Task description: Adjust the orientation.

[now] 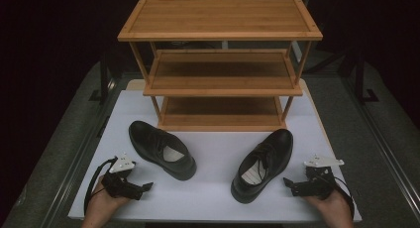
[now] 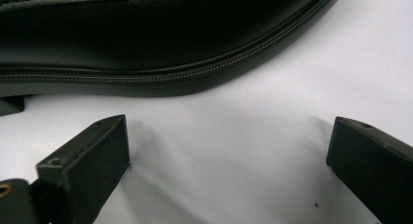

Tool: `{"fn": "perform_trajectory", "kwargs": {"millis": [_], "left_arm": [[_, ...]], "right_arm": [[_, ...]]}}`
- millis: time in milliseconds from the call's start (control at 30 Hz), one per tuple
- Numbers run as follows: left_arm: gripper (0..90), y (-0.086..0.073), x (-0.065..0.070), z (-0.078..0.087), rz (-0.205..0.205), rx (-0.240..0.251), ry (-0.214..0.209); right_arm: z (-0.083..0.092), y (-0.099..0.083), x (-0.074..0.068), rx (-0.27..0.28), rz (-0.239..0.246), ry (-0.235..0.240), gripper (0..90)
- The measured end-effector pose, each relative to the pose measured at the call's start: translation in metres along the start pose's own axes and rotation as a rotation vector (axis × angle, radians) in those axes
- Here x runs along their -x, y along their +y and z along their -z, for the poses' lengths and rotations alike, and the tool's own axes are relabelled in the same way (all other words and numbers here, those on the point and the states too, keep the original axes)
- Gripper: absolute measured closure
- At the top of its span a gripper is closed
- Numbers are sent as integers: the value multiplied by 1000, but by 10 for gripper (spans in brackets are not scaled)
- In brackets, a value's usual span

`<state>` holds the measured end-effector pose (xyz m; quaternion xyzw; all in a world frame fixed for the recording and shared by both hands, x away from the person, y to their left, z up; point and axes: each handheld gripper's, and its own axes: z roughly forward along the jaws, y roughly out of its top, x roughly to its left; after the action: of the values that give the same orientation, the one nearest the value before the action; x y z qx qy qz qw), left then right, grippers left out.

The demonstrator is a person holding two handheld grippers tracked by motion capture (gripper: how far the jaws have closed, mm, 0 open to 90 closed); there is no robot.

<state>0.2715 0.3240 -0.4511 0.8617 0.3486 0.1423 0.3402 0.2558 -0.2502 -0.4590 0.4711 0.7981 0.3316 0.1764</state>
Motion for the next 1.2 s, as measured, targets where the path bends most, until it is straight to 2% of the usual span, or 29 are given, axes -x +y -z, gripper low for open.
{"fn": "perform_trajectory", "kwargs": {"millis": [367, 500, 567, 667, 800, 833, 967, 1167, 1200], "left_arm": [[0, 0, -2, 2, 15, 8, -12], [8, 1, -2, 4, 16, -3, 2], [126, 1, -2, 8, 21, 12, 8], [152, 2, -6, 13, 40, 17, 5], [255, 1, -9, 19, 52, 17, 6], [328, 2, -10, 23, 59, 19, 1], [502, 3, -13, 28, 64, 19, -2], [762, 11, -21, 37, 93, 21, 4], [762, 12, -22, 38, 96, 18, 7]], "right_arm": [[0, 0, 0, -2, 0, -1, 15], [0, 0, 0, -2, 1, -1, 15], [0, 0, 0, -1, 0, 0, 16], [0, 0, 0, -1, 0, 0, 16], [0, 0, 0, -1, -1, 0, 15], [0, 0, 0, -1, -1, 0, 15], [0, 0, 0, -1, -1, 0, 15], [0, 0, 0, -1, -1, 0, 15], [0, 0, 0, -1, 0, 0, 15]]}}
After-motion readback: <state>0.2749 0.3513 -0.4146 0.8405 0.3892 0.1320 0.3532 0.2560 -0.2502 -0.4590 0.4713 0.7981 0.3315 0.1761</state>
